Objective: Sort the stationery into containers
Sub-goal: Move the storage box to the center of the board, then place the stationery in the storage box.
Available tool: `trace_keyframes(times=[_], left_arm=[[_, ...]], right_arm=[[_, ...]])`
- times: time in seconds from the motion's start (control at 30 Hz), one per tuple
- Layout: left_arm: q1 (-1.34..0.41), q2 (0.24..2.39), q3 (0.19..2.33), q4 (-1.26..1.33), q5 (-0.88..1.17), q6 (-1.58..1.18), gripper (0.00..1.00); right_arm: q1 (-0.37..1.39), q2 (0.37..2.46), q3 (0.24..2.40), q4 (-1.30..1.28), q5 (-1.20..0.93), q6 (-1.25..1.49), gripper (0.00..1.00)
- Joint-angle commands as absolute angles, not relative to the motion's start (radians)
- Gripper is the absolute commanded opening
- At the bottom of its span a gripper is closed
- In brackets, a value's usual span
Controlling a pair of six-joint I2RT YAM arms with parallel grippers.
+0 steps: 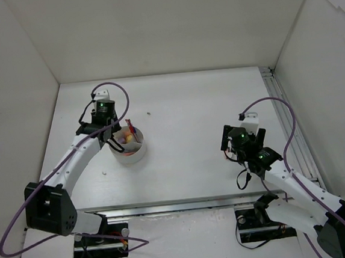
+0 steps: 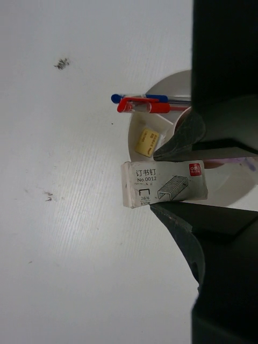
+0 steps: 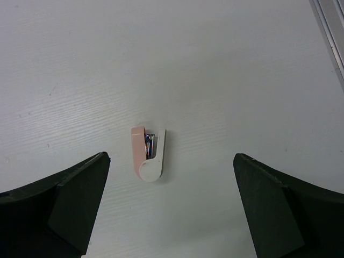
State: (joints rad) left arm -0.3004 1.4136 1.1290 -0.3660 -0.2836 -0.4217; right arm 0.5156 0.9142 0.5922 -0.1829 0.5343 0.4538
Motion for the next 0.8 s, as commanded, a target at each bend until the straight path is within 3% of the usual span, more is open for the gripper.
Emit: trace_keyframes(times=[0.0, 0.43, 0.77], left_arm=[[-0.307, 1.292, 1.138, -0.35, -0.327, -0.405, 0.11], [-0.339, 1.108, 0.864, -0.293, -0.272, -0.624, 0.12], [-0.348, 1.164, 0.833, -0.25, -0.314, -0.718, 0.14]], right_arm=[[0.508, 0.899, 0.626, -0.156, 0.543, 0.466, 0.98], [0.512, 0.897, 0.627, -0.156, 0.52, 0.483, 0.98], [0.511, 0.893, 0.623, -0.155, 0.505, 0.489, 0.98]])
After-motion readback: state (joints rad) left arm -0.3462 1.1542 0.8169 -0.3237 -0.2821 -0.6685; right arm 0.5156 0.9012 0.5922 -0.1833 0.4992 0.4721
